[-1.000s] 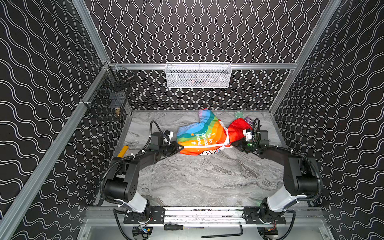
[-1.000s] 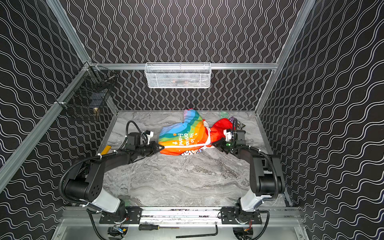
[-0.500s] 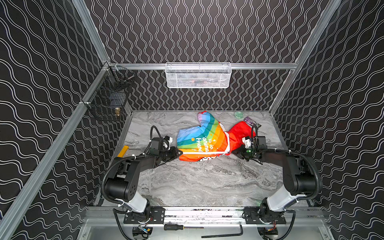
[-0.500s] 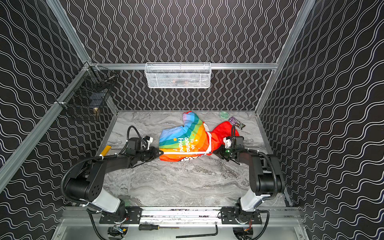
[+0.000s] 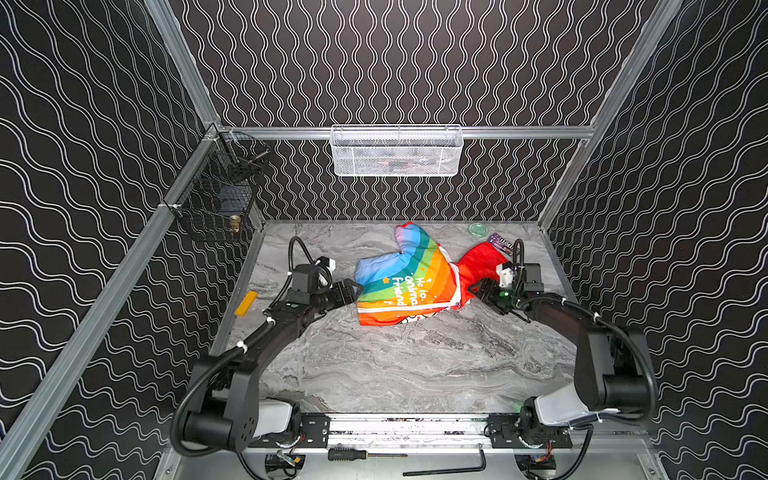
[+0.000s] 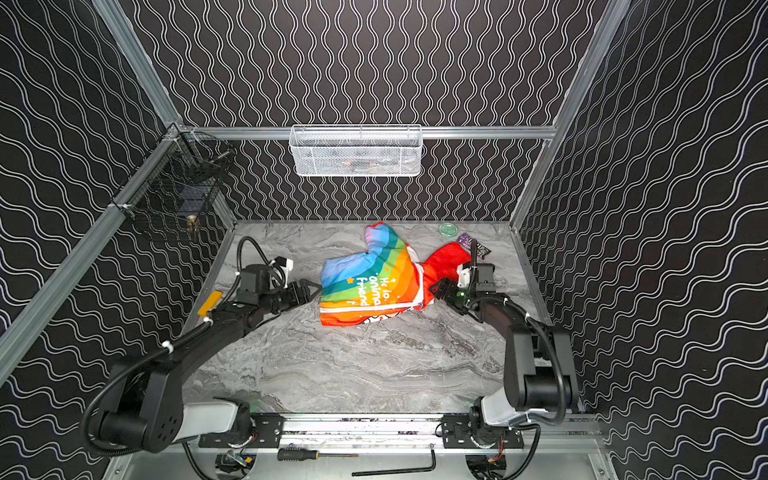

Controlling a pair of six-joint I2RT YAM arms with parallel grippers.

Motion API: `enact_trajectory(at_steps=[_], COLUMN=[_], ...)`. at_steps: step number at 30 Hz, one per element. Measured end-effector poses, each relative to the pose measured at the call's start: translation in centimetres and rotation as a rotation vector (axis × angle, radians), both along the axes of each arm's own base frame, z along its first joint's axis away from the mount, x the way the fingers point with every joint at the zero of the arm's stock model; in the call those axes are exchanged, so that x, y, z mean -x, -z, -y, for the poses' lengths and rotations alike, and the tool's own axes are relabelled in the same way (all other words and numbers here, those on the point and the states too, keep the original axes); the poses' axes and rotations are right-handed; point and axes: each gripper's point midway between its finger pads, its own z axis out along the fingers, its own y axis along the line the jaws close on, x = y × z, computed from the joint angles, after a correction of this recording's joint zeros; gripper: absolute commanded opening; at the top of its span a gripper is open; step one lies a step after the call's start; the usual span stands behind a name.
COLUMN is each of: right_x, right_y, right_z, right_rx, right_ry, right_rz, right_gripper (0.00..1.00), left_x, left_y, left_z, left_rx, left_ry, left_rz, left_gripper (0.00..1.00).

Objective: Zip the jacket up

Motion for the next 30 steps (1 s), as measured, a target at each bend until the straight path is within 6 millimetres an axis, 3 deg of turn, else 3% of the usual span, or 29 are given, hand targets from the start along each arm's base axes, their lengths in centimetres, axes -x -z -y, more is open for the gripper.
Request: enact_trajectory(at_steps=[6,7,8,15,17,21,25,27,30], right_x=[-2.7,-3.0,-3.3,-4.9,-4.9,-4.1,-4.6,-4.9,-4.4], right_y=[-9.8,-11.1,-12.3,-19.0,-19.3,-16.2,-17.7,-17.6,-15.2], right_z=[3.6,4.2,4.8,8.0,8.9,10.0,10.7,11.5,12.8], right_rx=[0.161,0.187,0.212,0.340,0.342,0.354,0.390,0.435,0.535], right_ry=[0.160,0.184,0.205,0.359,0.422,0.493,0.534,0.562,0.596], right_rz=[0.265,0.303,0.343,0.577,0.642,0.665,0.757,0.756,0.703], right_gripper=[0.90,0.98,0.99,0.97,0.99,0.99,0.99,0.99,0.99], left_x=[-1.0,-1.1,-1.2,-2.4,-2.6,-3.5,-4.5,-5.3,-6.3], left_y=[-9.5,-10.6,-11.7,-20.9,-21.2,-20.5,-20.0,-17.5,-12.0], left_z=[-2.3,-2.7,-3.1,-4.6,-4.7,-5.2,-6.8,-7.8,-9.4], left_rx=[-0.112,-0.137,-0.167,-0.284,-0.298,-0.321,-0.386,-0.466,-0.609], left_ry=[-0.086,-0.100,-0.113,-0.189,-0.202,-0.238,-0.328,-0.365,-0.392], left_rz=[0.349,0.402,0.459,0.750,0.789,0.806,0.836,0.807,0.703], left_gripper=[0.99,0.99,0.99,0.99,0.99,0.99,0.99,0.99,0.99])
